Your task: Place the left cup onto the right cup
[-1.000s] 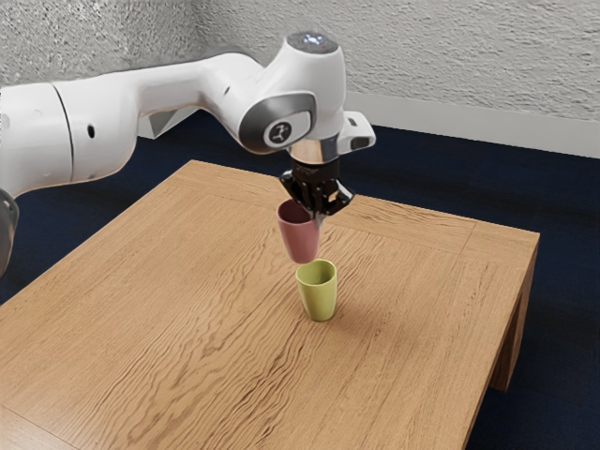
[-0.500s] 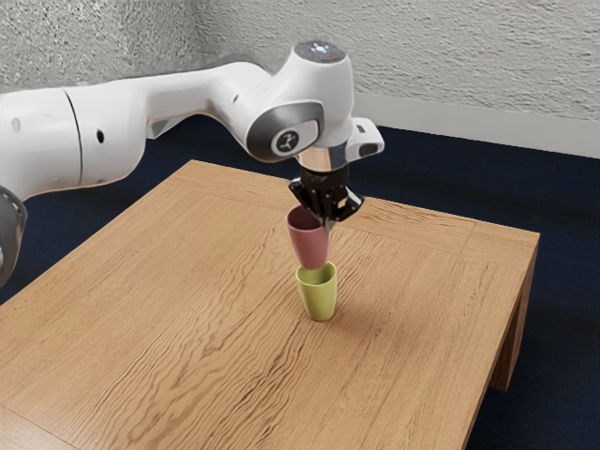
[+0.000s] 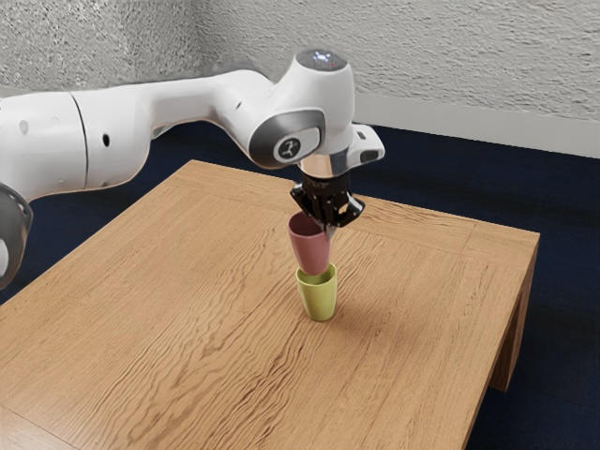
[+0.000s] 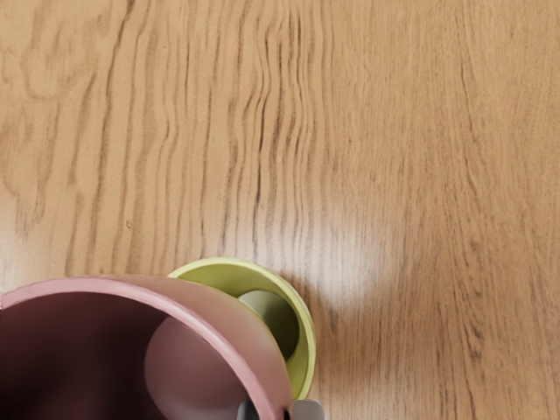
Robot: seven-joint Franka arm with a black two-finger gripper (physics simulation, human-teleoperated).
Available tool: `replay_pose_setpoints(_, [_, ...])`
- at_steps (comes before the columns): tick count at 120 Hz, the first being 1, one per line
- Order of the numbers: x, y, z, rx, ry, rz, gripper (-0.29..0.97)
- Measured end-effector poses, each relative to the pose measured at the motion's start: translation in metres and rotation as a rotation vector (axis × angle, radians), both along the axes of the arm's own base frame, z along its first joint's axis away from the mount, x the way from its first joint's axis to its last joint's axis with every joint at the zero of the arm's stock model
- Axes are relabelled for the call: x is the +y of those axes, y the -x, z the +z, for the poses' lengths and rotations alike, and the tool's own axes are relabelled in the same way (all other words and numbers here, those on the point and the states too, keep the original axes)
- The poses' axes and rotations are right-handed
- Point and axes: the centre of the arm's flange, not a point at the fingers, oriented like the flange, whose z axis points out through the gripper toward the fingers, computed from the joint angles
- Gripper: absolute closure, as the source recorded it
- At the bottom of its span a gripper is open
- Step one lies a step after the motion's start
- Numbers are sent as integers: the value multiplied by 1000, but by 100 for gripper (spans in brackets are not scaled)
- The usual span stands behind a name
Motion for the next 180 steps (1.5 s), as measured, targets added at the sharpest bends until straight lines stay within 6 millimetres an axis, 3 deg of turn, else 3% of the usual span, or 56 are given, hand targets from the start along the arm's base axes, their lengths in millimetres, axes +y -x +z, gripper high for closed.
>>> replay_pose_setpoints(76, [1,-7,-23,12,13,7,77])
replay_pose_setpoints(102, [1,-8,-27,16,17,8,36])
replay_pose_setpoints(119, [1,-8,-27,16,18,9,18])
replay_pose_setpoints(144, [2,-8,-27,17,18,9,7])
replay_pose_setpoints(180, [2,-8,-27,17,18,9,2])
